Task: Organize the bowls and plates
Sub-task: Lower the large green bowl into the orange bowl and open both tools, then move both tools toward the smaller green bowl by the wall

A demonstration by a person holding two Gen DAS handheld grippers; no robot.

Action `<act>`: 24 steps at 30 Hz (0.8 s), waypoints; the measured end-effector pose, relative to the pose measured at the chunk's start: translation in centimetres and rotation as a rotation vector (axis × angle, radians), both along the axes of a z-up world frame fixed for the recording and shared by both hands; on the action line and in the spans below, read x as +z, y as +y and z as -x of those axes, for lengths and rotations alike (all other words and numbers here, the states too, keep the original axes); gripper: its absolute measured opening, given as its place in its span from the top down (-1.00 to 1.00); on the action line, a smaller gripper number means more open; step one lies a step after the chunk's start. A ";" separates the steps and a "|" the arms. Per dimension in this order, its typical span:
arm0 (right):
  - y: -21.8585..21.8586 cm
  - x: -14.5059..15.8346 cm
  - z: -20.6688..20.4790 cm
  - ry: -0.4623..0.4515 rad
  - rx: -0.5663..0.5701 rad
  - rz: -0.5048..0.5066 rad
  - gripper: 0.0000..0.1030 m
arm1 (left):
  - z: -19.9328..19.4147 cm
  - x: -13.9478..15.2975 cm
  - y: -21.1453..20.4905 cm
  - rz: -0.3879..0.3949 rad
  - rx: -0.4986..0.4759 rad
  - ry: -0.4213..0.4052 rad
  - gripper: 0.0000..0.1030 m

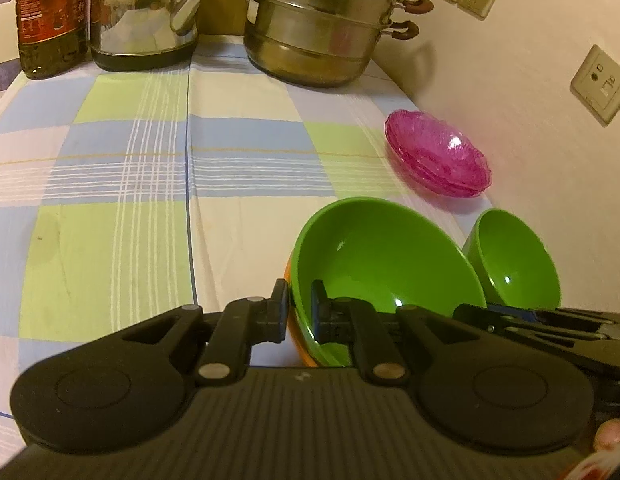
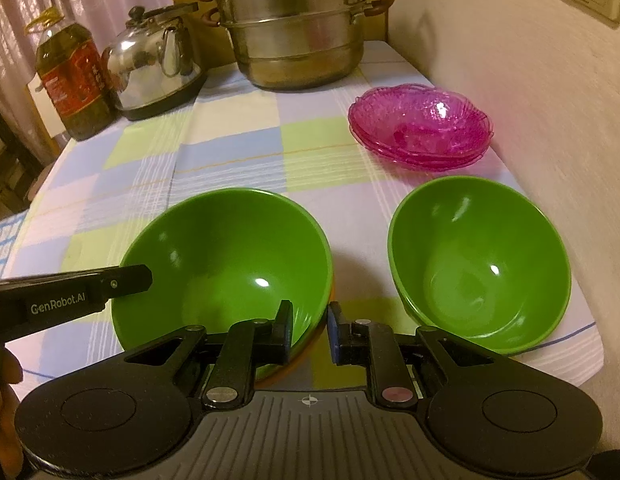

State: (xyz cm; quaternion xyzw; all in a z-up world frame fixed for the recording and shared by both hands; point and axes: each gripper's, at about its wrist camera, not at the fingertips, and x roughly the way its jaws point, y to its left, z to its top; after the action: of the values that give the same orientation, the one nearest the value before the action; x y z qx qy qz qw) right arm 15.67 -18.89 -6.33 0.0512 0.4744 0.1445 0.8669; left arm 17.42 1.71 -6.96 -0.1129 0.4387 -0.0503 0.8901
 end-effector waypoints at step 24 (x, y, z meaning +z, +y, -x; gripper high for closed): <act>-4.9 5.0 4.2 -0.072 -0.092 -0.084 0.33 | 4.9 5.2 -3.1 0.005 -0.001 -0.104 0.50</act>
State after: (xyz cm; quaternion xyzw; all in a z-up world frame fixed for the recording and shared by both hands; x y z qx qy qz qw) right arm 11.50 -23.78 -1.35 0.1041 0.4334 0.1258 0.8863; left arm 12.50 -1.38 -1.75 -0.1120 0.3920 -0.0577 0.9113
